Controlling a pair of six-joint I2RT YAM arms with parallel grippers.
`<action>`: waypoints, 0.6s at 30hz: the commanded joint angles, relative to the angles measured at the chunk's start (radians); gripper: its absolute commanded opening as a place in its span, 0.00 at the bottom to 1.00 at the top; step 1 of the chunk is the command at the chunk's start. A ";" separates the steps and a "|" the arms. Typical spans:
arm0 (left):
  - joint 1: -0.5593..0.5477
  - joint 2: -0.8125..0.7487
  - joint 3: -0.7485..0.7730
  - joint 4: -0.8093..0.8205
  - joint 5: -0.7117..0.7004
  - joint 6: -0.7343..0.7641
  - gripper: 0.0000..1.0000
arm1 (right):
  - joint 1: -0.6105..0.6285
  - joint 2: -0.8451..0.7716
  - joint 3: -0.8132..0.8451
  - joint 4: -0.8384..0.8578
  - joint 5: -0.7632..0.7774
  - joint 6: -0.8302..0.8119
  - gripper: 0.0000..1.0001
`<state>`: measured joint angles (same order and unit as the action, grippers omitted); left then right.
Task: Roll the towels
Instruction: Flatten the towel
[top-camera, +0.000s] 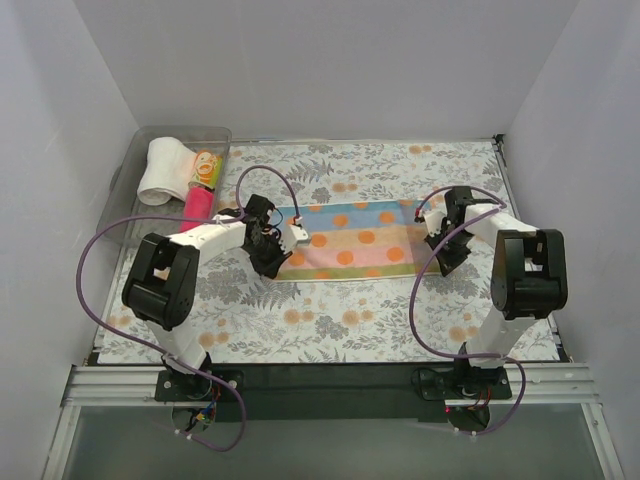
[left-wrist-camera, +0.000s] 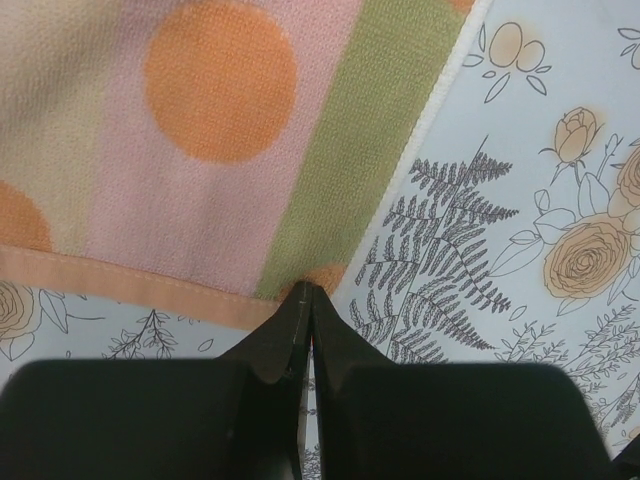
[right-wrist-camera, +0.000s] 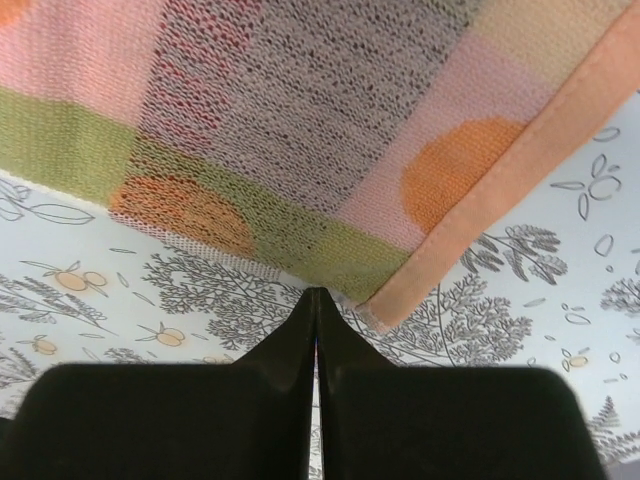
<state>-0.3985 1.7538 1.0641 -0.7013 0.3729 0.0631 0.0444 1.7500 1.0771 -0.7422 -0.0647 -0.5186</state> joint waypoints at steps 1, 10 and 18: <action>0.026 -0.014 -0.064 -0.018 -0.080 0.033 0.00 | -0.006 0.006 -0.072 0.053 0.131 0.003 0.01; 0.032 -0.039 -0.079 -0.041 -0.078 0.076 0.00 | -0.012 -0.058 -0.008 -0.023 0.028 -0.004 0.01; 0.032 -0.028 -0.053 -0.044 -0.069 0.072 0.00 | -0.005 -0.100 0.089 -0.077 -0.164 0.002 0.01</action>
<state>-0.3748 1.7111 1.0168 -0.6994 0.3614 0.1158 0.0368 1.6585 1.1027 -0.7959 -0.1501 -0.5247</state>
